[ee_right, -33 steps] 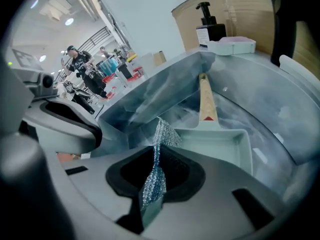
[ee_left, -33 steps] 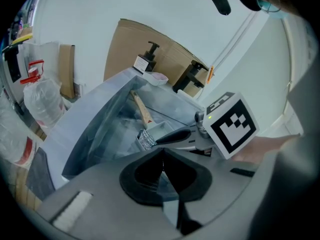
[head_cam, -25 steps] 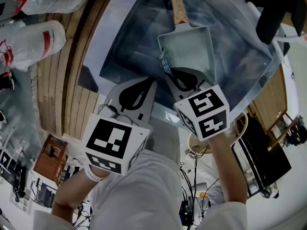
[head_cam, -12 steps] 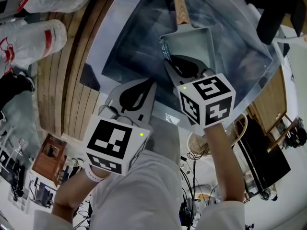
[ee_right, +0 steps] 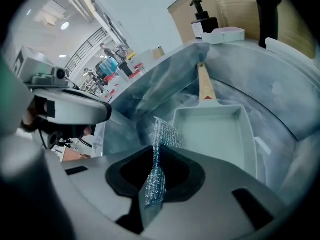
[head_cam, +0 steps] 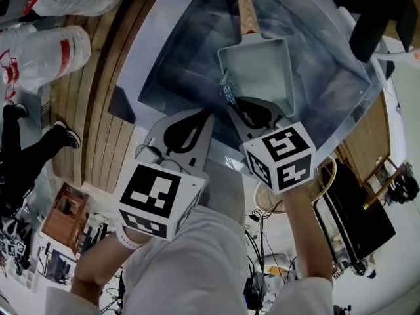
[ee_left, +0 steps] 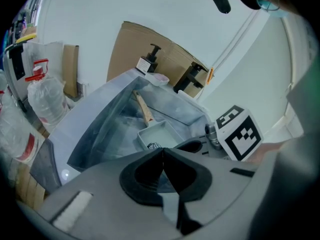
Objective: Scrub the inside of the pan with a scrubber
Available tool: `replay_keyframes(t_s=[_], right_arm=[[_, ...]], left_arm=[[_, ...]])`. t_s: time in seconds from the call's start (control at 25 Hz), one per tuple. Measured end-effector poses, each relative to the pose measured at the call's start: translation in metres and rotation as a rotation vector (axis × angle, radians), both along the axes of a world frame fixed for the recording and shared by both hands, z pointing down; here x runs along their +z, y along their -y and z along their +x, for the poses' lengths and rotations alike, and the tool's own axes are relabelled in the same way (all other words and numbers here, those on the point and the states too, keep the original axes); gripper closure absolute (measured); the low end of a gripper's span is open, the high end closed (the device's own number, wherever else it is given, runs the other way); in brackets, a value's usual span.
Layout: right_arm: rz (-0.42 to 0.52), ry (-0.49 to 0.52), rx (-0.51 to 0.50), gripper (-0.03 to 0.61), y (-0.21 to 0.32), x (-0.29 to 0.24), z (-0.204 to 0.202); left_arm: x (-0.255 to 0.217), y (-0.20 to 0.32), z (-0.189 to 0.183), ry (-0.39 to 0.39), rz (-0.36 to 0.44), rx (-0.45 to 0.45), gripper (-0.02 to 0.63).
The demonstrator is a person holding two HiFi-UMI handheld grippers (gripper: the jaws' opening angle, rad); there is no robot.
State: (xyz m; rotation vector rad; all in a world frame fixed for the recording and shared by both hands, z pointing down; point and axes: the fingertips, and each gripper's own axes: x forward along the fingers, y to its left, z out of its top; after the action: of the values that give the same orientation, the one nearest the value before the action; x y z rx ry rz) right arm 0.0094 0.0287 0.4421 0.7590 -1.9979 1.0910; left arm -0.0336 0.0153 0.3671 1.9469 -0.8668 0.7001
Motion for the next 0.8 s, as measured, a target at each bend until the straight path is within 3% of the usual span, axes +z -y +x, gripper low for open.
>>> replay_keyframes(t_s=[0.32, 0.8], right_arm=[[0.082, -0.112, -0.037, 0.534, 0.012, 0.001, 0.014], [0.178, -0.41, 0.054, 0.538, 0.037, 0.018, 0.105]], left_arm=[[-0.003, -0.001, 0.003, 0.003, 0.006, 0.013, 0.607], [0.0, -0.004, 0.001, 0.004, 0.001, 0.01, 0.607]])
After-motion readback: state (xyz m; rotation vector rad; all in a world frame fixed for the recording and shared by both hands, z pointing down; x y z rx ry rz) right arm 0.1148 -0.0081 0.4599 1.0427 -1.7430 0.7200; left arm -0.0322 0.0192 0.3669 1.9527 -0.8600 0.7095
